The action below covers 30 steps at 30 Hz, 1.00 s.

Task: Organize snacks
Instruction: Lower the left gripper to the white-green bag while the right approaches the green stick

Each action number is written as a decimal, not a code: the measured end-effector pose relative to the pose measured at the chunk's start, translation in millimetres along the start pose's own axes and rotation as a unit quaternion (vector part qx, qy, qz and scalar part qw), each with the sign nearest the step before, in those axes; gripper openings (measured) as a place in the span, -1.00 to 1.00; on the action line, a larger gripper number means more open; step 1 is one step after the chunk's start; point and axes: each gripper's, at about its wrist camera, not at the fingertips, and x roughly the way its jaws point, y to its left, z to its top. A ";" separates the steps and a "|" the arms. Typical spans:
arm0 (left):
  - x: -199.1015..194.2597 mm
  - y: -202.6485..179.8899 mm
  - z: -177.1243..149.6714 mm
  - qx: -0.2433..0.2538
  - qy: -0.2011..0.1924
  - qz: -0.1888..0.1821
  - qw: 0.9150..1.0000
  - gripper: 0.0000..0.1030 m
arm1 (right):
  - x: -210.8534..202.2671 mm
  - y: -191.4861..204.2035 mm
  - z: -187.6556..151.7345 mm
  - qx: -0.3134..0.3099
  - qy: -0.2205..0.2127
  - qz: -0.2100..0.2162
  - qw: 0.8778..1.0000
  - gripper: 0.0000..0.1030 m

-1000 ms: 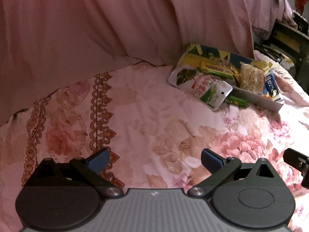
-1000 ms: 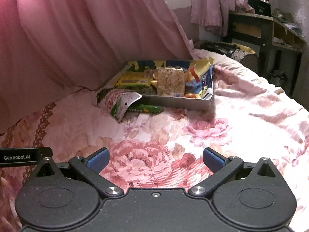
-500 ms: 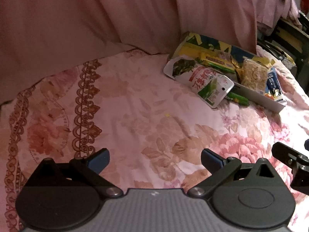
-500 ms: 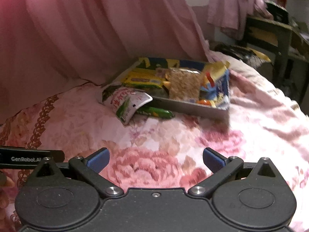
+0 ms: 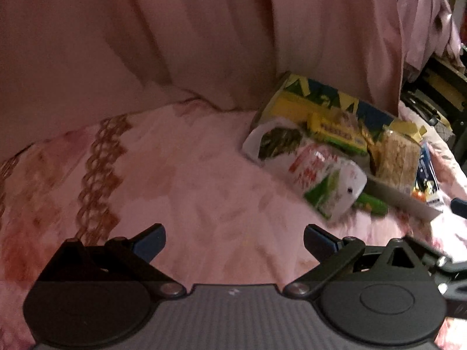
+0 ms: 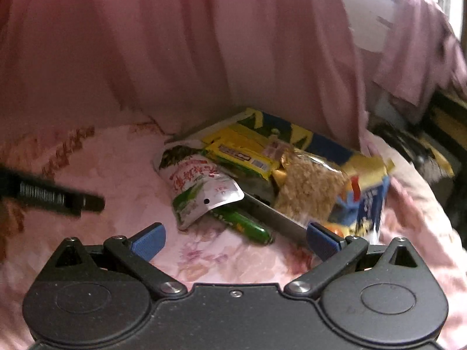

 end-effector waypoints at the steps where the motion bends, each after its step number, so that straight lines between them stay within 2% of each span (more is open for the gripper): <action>1: 4.7 -1.8 3.0 0.004 -0.006 -0.001 1.000 0.99 | 6.6 -1.2 -1.1 -0.010 0.003 0.003 1.000 0.99; 6: 25.4 -8.3 14.0 0.018 -0.021 -0.001 1.000 0.99 | 34.2 -4.0 -5.2 -0.022 0.016 0.012 1.000 0.99; 10: 38.7 -10.2 18.8 0.012 -0.022 -0.006 1.000 0.99 | 52.5 -2.9 -5.7 -0.029 0.010 0.041 0.999 0.99; 16: 56.1 -9.6 28.4 -0.007 -0.017 -0.038 0.999 0.99 | 79.6 -1.1 -0.9 -0.046 0.004 0.081 0.996 0.98; 18: 60.7 -9.0 33.8 -0.022 -0.010 -0.059 0.998 0.99 | 86.7 -3.2 0.8 -0.045 0.004 0.087 0.995 0.97; 21: 69.2 -7.2 41.9 -0.056 0.006 -0.102 0.993 0.99 | 92.1 -11.0 3.8 -0.021 0.003 0.121 0.992 0.97; 22: 73.3 -7.4 44.2 -0.068 0.013 -0.115 0.991 0.99 | 94.0 -12.4 5.1 -0.013 0.008 0.135 0.991 0.87; 24: 84.5 -8.6 48.0 -0.090 0.038 -0.134 0.986 0.99 | 96.4 -12.4 6.1 -0.007 0.014 0.144 0.989 0.80; 27: 99.9 -12.2 49.4 -0.109 0.065 -0.139 0.982 0.99 | 99.3 -10.5 6.3 -0.017 0.026 0.146 0.989 0.80; 30: 107.6 -21.0 55.3 -0.107 0.076 -0.138 0.982 0.99 | 104.8 -14.0 5.1 -0.014 0.037 0.136 0.990 0.80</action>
